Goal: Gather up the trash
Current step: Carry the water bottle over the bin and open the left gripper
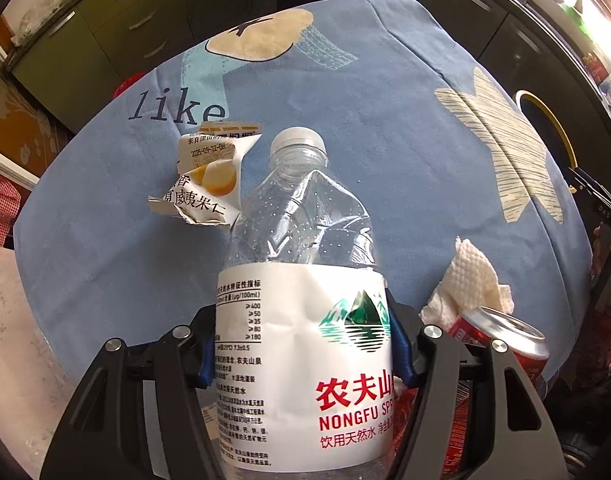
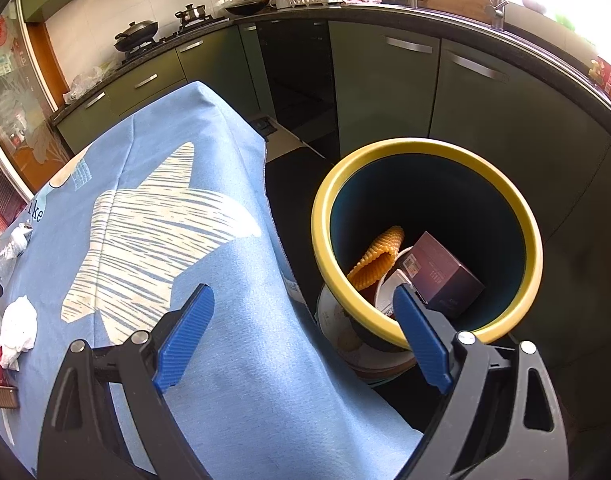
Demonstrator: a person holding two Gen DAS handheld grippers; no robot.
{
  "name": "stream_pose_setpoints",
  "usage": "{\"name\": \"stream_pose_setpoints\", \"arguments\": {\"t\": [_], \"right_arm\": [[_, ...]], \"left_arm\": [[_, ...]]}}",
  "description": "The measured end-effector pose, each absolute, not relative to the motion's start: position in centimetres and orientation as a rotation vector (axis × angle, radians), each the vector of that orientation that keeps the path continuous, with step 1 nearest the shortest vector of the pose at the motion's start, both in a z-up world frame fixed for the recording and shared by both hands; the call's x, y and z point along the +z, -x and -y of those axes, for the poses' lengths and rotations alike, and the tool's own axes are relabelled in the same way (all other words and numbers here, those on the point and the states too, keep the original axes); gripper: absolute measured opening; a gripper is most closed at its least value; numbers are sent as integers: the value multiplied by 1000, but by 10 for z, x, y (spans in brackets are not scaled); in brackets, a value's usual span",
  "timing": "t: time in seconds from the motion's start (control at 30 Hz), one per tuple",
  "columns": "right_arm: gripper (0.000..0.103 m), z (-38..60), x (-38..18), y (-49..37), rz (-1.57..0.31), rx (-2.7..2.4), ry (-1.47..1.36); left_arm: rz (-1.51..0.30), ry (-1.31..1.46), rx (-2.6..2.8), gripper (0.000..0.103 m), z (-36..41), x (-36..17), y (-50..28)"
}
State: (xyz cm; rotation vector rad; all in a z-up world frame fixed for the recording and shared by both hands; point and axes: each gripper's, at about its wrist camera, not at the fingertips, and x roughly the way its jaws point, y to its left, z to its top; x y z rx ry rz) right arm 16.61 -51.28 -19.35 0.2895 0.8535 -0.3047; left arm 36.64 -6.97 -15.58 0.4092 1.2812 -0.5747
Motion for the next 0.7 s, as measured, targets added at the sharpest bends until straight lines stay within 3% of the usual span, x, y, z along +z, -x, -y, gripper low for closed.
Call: {"name": "stream_pose_setpoints", "arguments": {"t": [0.37, 0.7], "right_arm": [[86, 524, -174, -148, -809, -291, -287], [86, 591, -159, -95, -762, -427, -313]], "left_arm": [[-1196, -459, -673, 64, 123, -101, -321], [-1144, -577, -927, 64, 288, -93, -284]]}}
